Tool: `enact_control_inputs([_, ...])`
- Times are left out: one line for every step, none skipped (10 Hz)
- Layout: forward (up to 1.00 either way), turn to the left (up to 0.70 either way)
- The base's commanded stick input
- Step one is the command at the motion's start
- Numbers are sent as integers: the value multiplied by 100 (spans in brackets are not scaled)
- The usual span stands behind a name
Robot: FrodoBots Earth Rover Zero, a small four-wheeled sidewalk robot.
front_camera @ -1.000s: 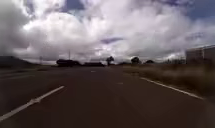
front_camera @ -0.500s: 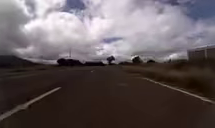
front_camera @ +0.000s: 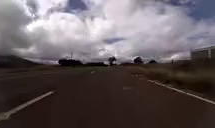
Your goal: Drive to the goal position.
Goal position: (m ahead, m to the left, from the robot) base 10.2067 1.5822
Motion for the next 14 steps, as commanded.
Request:
enact_control_inputs([70,-35])
enact_control_inputs([70,-35])
enact_control_inputs([70,-35])
enact_control_inputs([70,-35])
enact_control_inputs([70,-22])
enact_control_inputs([70,-8])
enact_control_inputs([70,0])
enact_control_inputs([70,0])
enact_control_inputs([70,0])
enact_control_inputs([70,0])
enact_control_inputs([70,0])
enact_control_inputs([70,0])
enact_control_inputs([70,0])
enact_control_inputs([70,0])
